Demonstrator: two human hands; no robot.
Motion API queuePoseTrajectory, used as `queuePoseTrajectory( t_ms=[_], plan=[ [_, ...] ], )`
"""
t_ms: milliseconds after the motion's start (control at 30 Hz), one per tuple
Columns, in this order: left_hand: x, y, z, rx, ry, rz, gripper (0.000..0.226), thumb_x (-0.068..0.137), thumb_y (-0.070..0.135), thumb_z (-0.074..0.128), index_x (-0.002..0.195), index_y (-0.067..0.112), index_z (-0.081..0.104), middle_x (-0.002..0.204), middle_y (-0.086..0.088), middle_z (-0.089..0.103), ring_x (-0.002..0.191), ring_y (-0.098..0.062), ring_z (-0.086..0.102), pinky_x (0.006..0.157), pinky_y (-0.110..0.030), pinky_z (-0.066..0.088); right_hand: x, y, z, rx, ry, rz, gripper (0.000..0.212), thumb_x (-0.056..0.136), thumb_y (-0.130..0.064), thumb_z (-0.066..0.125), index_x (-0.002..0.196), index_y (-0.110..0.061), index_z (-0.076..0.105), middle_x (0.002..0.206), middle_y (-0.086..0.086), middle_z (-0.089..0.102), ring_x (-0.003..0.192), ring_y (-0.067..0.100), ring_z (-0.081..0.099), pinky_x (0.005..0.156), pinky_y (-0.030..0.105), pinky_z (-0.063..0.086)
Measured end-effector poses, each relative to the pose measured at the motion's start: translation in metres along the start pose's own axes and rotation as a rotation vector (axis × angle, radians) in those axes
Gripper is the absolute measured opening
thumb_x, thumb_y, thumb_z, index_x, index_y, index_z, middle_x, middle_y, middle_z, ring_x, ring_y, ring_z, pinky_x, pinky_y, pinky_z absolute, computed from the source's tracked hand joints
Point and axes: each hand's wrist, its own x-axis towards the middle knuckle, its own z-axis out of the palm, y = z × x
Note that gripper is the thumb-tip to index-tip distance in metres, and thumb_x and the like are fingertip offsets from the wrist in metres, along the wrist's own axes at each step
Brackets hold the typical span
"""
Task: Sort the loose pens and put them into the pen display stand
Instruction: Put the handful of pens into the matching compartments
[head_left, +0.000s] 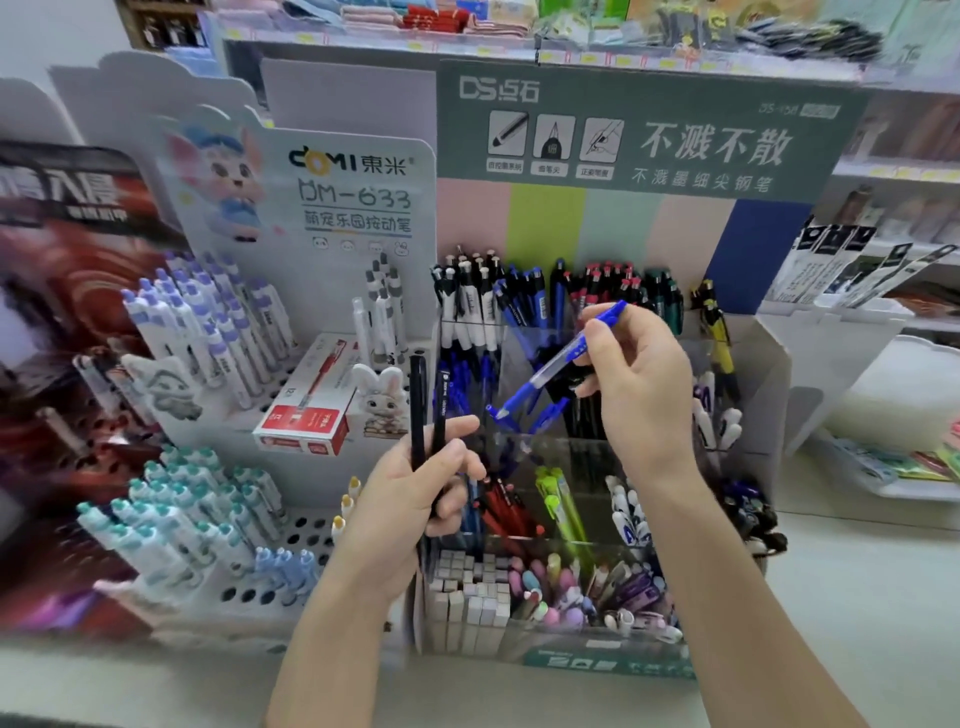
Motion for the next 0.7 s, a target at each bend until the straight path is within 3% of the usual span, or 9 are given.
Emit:
queuePoseTrajectory(
  t_ms=[167,300,367,433,500,567,700],
  plan=[
    [-0.001,0.003,-0.005,-0.003,-0.034,-0.004,0.027,0.100,0.009,0.043,0.122,0.012,0.058,0.071,-0.001,0.058,0.047,-0.007,0.037,0.040,-0.016,0.029,-0.010,0.008,0.015,-0.299,-0.051,-0.205,0.011,0.094,-0.012,0.055,0.104,-0.016,0.057,0.092,-0.001,0.060,0.079,0.007,0.056,0.073,0.024,0.049],
    [-0.001,0.006,-0.007,-0.071,-0.083,-0.024,0.030,0.097,0.019,0.045,0.122,0.008,0.057,0.069,-0.002,0.057,0.045,-0.006,0.036,0.038,-0.016,0.029,-0.020,0.018,0.030,-0.664,-0.028,-0.400,0.027,0.081,-0.010,0.072,0.106,-0.010,0.060,0.071,0.001,0.058,0.068,0.020,0.054,0.054,0.033,0.048],
    [0.000,0.008,-0.007,-0.136,-0.113,-0.040,0.042,0.090,0.032,0.046,0.121,0.005,0.056,0.069,-0.003,0.057,0.043,-0.006,0.036,0.037,-0.016,0.027,-0.025,0.026,0.036,-0.830,0.015,-0.483,0.028,0.071,-0.010,0.080,0.094,-0.008,0.065,0.059,0.002,0.052,0.061,0.022,0.050,0.046,0.033,0.046],
    [0.000,0.009,-0.009,-0.211,-0.142,-0.055,0.052,0.087,0.042,0.044,0.119,0.004,0.058,0.068,-0.005,0.057,0.042,-0.007,0.035,0.036,-0.016,0.026,-0.030,0.035,0.042,-0.984,0.021,-0.531,0.024,0.067,-0.008,0.083,0.083,-0.010,0.066,0.061,0.002,0.056,0.062,0.022,0.051,0.045,0.033,0.045],
    [0.000,0.009,-0.012,-0.262,-0.170,-0.064,0.056,0.087,0.047,0.043,0.116,0.002,0.060,0.069,-0.007,0.056,0.042,-0.007,0.035,0.036,-0.016,0.027,-0.034,0.045,0.045,-1.006,-0.019,-0.525,0.029,0.066,-0.002,0.081,0.090,-0.010,0.068,0.073,0.003,0.063,0.067,0.023,0.058,0.047,0.031,0.049],
    [0.001,0.009,-0.016,-0.282,-0.192,-0.064,0.055,0.088,0.046,0.043,0.115,0.001,0.060,0.069,-0.009,0.056,0.042,-0.008,0.036,0.036,-0.017,0.028,-0.038,0.051,0.048,-0.918,-0.094,-0.482,0.043,0.068,0.005,0.077,0.109,-0.006,0.067,0.084,0.006,0.066,0.072,0.025,0.063,0.052,0.031,0.054],
    [0.002,0.008,-0.020,-0.191,-0.217,-0.042,0.032,0.094,0.028,0.043,0.107,0.003,0.058,0.067,-0.006,0.053,0.042,-0.007,0.035,0.037,-0.018,0.028,-0.040,0.044,0.046,-0.725,-0.130,-0.341,0.054,0.085,0.008,0.059,0.135,-0.011,0.052,0.101,0.007,0.057,0.079,0.021,0.059,0.066,0.030,0.053]
  ],
)
